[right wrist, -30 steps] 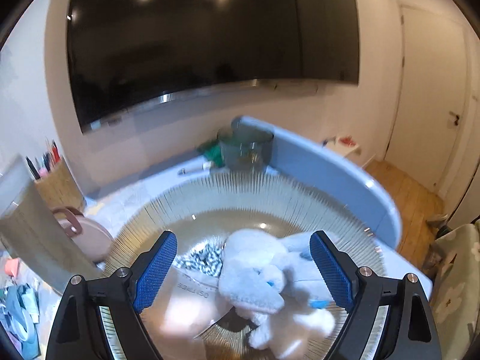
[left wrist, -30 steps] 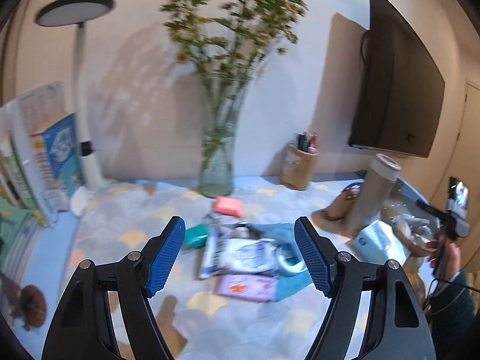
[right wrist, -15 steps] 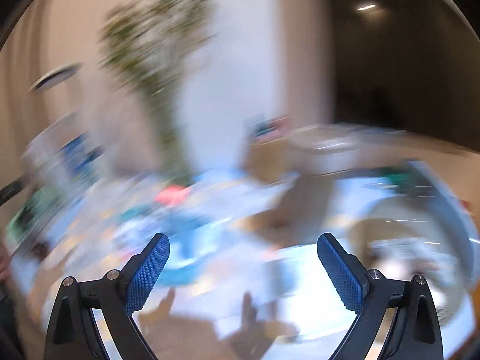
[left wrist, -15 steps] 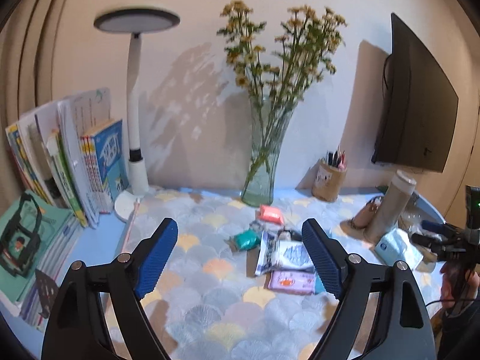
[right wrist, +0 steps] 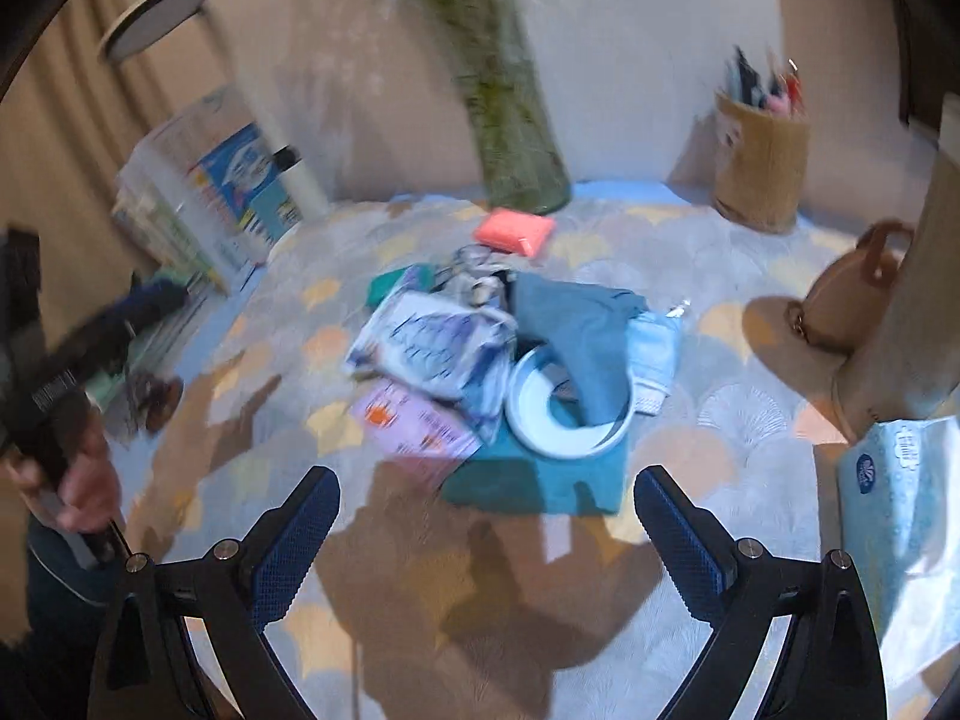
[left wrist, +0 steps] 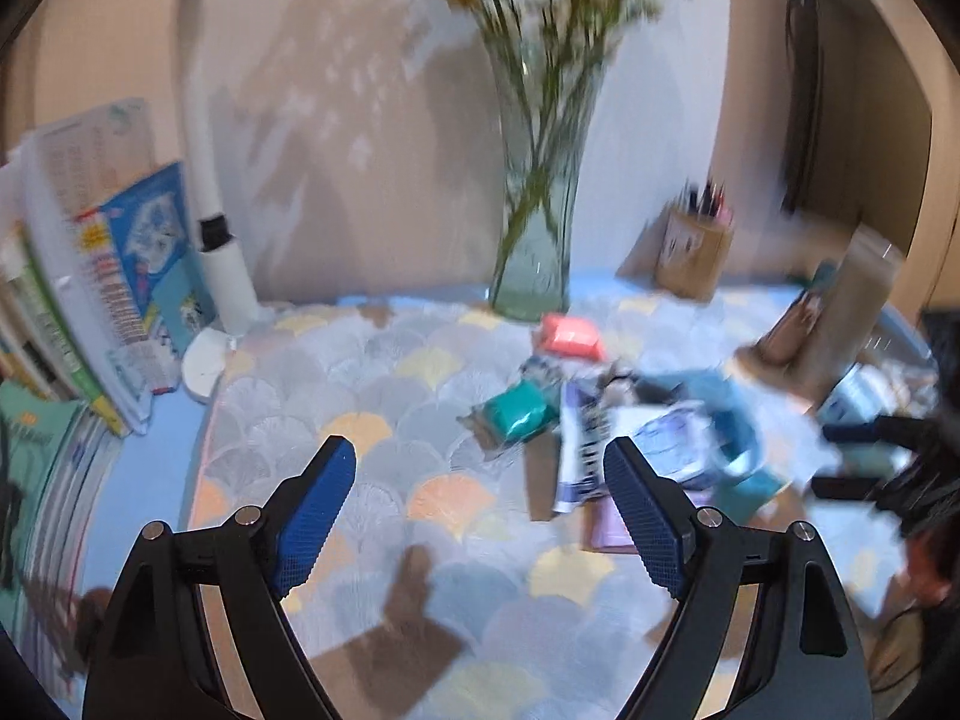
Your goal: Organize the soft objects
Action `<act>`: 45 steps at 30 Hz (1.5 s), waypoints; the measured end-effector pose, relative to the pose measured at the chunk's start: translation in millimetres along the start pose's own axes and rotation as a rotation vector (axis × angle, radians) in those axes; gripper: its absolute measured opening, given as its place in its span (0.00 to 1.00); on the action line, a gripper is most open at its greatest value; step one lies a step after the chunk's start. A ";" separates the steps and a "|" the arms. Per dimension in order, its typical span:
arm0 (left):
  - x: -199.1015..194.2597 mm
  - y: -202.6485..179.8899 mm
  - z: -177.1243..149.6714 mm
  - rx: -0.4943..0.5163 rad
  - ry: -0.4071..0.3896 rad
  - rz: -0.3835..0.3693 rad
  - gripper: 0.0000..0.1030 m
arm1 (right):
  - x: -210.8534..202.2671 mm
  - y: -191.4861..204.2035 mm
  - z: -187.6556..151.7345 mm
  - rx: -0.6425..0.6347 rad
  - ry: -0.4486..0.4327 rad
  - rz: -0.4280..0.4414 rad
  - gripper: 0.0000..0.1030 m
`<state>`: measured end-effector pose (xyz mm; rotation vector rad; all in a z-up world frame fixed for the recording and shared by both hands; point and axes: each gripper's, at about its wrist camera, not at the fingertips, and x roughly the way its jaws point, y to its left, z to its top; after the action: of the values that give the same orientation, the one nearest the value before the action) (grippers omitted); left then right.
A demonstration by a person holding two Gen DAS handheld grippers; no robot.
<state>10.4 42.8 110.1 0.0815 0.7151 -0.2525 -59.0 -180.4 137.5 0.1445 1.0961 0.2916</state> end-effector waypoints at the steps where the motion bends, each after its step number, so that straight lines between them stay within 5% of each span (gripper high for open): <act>1: 12.5 -1.1 0.8 0.026 0.023 0.010 0.82 | 2.8 -4.8 4.4 0.020 0.001 -0.005 0.96; 3: 42.7 -3.9 0.9 0.095 0.071 0.053 0.81 | 8.1 -15.6 13.0 0.055 0.001 -0.038 0.96; 6: 81.3 -2.3 2.7 0.130 0.135 0.014 0.80 | 13.5 -19.3 23.4 0.013 -0.006 -0.129 0.91; 8: 97.7 -1.4 4.9 0.137 0.155 -0.010 0.80 | 19.8 -16.8 28.8 -0.034 -0.008 -0.186 0.71; 11: 117.1 -4.9 9.1 0.160 0.174 -0.050 0.79 | 35.7 -18.3 36.0 -0.080 0.024 -0.206 0.54; 16: 138.5 -12.2 15.4 0.201 0.195 -0.096 0.79 | 56.0 -24.3 45.0 -0.102 0.049 -0.204 0.53; 21: 151.4 -13.6 18.8 0.174 0.207 -0.168 0.60 | 76.4 -20.2 55.8 -0.125 0.056 -0.190 0.52; 22: 152.8 -15.2 18.0 0.179 0.207 -0.173 0.54 | 79.3 -19.1 56.4 -0.127 0.057 -0.181 0.44; 23: 153.4 -17.1 16.8 0.180 0.208 -0.190 0.37 | 81.1 -18.0 56.8 -0.125 0.053 -0.160 0.36; 31: 125.2 -12.9 19.7 0.137 0.105 -0.150 0.34 | 65.5 -28.0 55.1 -0.054 -0.012 -0.185 0.07; 45: 21.8 -10.2 -16.3 -0.060 -0.029 -0.104 0.34 | -71.0 -14.2 30.1 0.016 -0.273 -0.172 0.07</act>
<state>13.2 31.2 83.7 -0.0163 0.6988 -0.3304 -59.9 -214.6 208.1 0.1005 0.8339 0.1046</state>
